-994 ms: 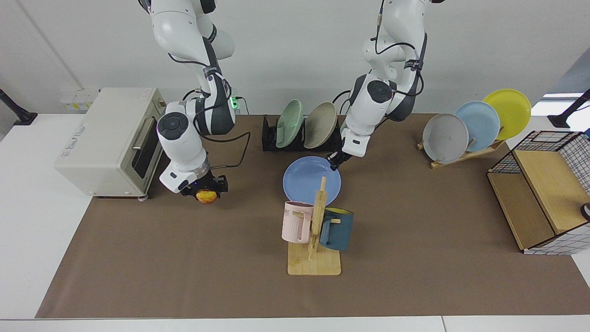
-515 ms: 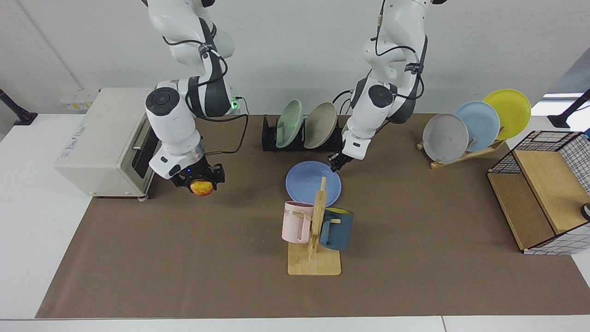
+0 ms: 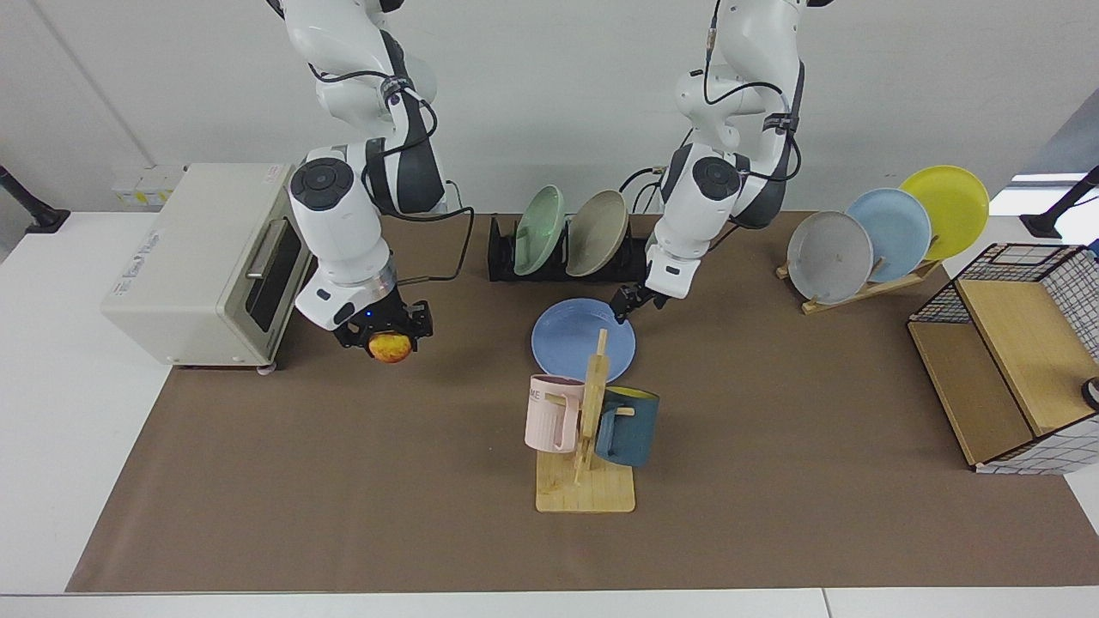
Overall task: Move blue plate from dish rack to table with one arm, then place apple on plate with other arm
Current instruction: 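Release the plate and withdraw the left gripper while the right gripper carries the apple, then lower the apple onto the blue plate with the right gripper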
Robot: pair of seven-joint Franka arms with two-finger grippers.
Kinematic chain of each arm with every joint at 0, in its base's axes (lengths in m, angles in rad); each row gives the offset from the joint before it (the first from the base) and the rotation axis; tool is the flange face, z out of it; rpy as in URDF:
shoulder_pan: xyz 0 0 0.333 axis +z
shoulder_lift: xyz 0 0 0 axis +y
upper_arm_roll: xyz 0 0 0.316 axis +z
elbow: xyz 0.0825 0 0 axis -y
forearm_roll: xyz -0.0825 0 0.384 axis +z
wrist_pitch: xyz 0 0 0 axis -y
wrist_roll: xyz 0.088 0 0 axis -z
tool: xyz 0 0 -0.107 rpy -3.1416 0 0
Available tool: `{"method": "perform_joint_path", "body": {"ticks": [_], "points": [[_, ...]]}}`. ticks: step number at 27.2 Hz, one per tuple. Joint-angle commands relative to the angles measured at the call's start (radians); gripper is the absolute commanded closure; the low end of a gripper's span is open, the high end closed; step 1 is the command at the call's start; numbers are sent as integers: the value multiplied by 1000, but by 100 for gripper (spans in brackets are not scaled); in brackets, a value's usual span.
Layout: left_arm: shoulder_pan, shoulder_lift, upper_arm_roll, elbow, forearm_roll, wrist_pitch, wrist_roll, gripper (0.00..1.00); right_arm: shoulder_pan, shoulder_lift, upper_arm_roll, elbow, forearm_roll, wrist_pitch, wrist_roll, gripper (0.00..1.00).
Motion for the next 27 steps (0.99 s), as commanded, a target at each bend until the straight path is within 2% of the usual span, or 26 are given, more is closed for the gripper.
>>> {"method": "perform_joint_path", "body": {"ticks": [1,6,11,14,17,22,24,27], "points": [[43,-49,11,79,84,-176,20,0,17,-18,1,-1,4,-18,13,87],[77,-131,36,103,94,-294,96,0,47,-22,1,-3,2,-15,48,87],[60,-137,154,266,70,-547,301,0,124,-27,1,-3,4,-4,135,89],[55,-140,224,329,56,-644,414,0,184,-22,1,-1,4,11,223,92],[36,-169,306,337,59,-678,483,0,241,-16,1,-3,2,23,303,95],[-89,-234,502,337,68,-699,610,0,320,8,1,0,-3,37,413,99],[-106,-235,530,338,68,-701,639,0,345,27,1,17,-1,46,468,99],[-112,-234,528,338,71,-689,647,0,391,65,1,48,1,51,520,99]]}}
